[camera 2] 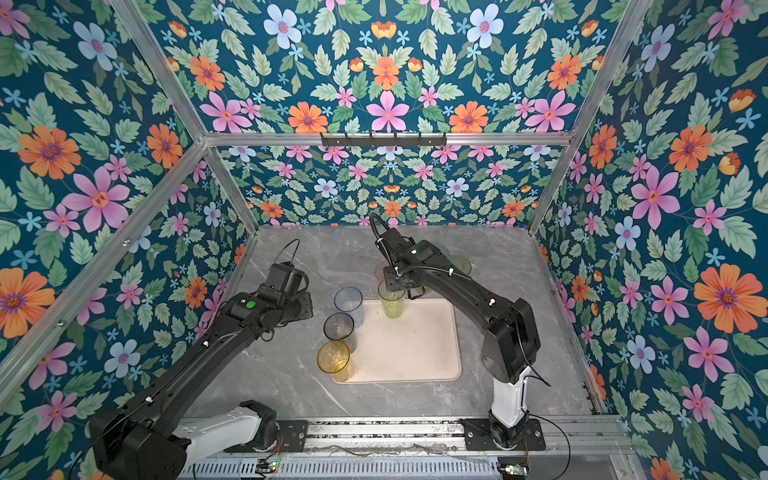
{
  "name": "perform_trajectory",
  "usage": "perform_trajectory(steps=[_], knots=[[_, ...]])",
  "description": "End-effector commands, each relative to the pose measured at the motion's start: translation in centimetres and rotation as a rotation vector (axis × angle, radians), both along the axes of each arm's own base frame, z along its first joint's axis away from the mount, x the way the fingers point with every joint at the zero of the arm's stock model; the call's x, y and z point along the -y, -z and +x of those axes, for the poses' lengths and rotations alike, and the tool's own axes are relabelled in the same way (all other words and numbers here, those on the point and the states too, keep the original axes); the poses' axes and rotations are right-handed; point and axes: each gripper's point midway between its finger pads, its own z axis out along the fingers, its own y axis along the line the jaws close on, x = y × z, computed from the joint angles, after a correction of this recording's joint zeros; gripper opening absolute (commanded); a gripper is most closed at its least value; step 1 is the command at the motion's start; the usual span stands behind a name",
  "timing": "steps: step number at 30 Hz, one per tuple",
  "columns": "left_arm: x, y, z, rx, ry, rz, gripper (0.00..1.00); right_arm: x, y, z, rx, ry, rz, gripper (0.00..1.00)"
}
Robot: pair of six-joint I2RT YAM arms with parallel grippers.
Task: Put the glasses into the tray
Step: 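Open the right gripper and lift it off the green glass, then move the right gripper toward the teal glass while the left arm rises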
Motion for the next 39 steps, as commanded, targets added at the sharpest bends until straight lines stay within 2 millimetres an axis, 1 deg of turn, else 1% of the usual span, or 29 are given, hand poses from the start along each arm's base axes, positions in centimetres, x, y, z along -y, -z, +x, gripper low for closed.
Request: perform_trajectory(steps=[1, 6, 9, 10, 12, 16, 17, 18, 19, 22, 23, 26, 29, 31, 34, 36, 39], knots=[[0.0, -0.7, 0.4, 0.031, -0.007, -0.008, 0.43, -0.2, -2.0, 0.0, 0.054, -0.033, 0.026, 0.48], [0.0, -1.7, 0.5, 0.067, -0.012, -0.024, 0.43, 0.3, -5.0, 0.3, 0.145, -0.040, 0.048, 0.49], [-0.9, -2.7, 0.7, 0.109, -0.050, -0.004, 0.45, 1.0, -6.5, 0.7, 0.187, -0.031, 0.046, 0.51], [-1.2, -3.1, 0.8, 0.126, -0.062, 0.001, 0.47, 1.3, -6.8, 0.8, 0.193, -0.024, 0.046, 0.51], [-1.6, -4.0, 1.2, 0.166, -0.082, 0.006, 0.51, 2.2, -7.4, 1.3, 0.205, -0.002, 0.051, 0.51], [-2.0, -5.1, 1.9, 0.206, -0.099, 0.023, 0.53, 4.3, -8.7, 2.5, 0.255, 0.057, 0.053, 0.52], [-2.2, -5.4, 2.2, 0.215, -0.107, 0.024, 0.55, 4.9, -9.0, 2.9, 0.266, 0.075, 0.060, 0.52], [-2.2, -5.7, 2.5, 0.225, -0.108, 0.017, 0.59, 5.5, -8.9, 3.4, 0.268, 0.090, 0.064, 0.53], [-2.2, -6.2, 2.8, 0.238, -0.105, 0.015, 0.60, 6.0, -8.8, 3.7, 0.267, 0.102, 0.070, 0.54], [-3.0, -8.6, 3.8, 0.315, -0.149, 0.012, 0.67, 8.0, -8.4, 5.0, 0.249, 0.150, 0.074, 0.55], [-2.9, -9.5, 4.1, 0.345, -0.150, -0.002, 0.69, 8.6, -8.2, 5.4, 0.236, 0.163, 0.069, 0.55], [-2.2, -10.9, 4.9, 0.388, -0.120, -0.033, 0.71, 10.4, -7.5, 6.7, 0.206, 0.206, 0.046, 0.56], [-2.3, -11.1, 5.4, 0.377, -0.118, -0.010, 0.73, 11.7, -7.3, 8.0, 0.200, 0.238, 0.033, 0.56], [-2.5, -10.9, 5.5, 0.370, -0.124, 0.000, 0.79, 12.3, -7.2, 8.9, 0.224, 0.255, 0.011, 0.57], [-2.3, -10.5, 5.6, 0.362, -0.094, 0.004, 0.84, 13.1, -6.7, 10.2, 0.233, 0.279, -0.011, 0.58], [-2.4, -10.4, 5.5, 0.361, -0.086, 0.019, 0.86, 13.5, -6.4, 11.0, 0.228, 0.291, -0.012, 0.58], [-3.1, -10.4, 5.4, 0.374, -0.096, 0.059, 0.88, 13.9, -5.7, 12.1, 0.212, 0.302, -0.019, 0.58]])
